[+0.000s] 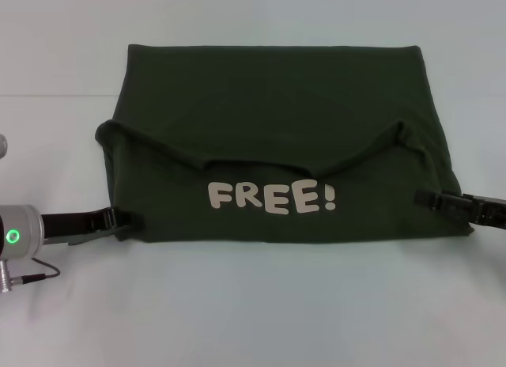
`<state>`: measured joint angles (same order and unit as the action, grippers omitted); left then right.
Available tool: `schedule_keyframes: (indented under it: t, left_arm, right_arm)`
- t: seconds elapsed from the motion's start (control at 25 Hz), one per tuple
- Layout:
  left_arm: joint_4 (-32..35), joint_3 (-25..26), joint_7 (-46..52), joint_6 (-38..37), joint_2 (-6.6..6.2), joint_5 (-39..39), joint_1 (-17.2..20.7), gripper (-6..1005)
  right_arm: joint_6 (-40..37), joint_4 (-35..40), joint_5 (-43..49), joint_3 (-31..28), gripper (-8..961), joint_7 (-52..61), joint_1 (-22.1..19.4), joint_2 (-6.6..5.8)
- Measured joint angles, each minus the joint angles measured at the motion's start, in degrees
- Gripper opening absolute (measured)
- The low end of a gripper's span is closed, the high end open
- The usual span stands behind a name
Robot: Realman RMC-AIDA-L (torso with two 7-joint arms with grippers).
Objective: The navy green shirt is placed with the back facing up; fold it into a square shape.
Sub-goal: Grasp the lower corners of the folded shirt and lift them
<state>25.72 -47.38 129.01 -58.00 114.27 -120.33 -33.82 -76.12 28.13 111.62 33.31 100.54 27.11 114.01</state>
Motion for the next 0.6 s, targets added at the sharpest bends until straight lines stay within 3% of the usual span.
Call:
schedule_keyframes:
  t: [0.24, 0.36, 0.44, 0.56, 0.6]
  left_arm:
    - [0.4, 0.2, 0.0, -0.1, -0.02, -0.1, 0.5, 313]
    - [0.6, 0.2, 0.0, -0.2, -0.1, 0.0, 0.6, 202]
    - [0.6, 0.2, 0.0, -0.3, -0.11, 0.0, 0.5, 68]
    - [0.7, 0.2, -0.1, -0.4, -0.18, 0.0, 0.4, 67]
    - [0.8, 0.2, -0.1, -0.5, -0.23, 0.0, 0.5, 67]
  right_arm:
    - [-0.8, 0.5, 0.7, 0.0, 854, 1.2, 0.0, -1.07]
    - [-2.7, 3.6, 2.9, 0.0, 851, 5.5, 0.0, -1.86]
    - [-3.9, 7.4, 6.1, 0.0, 848, 11.9, 0.4, -2.42]
    - [-5.3, 12.4, 12.5, 0.0, 845, 25.2, 2.0, -4.09]
    - [-6.1, 13.0, 15.2, 0.0, 844, 30.8, 3.1, -5.24]
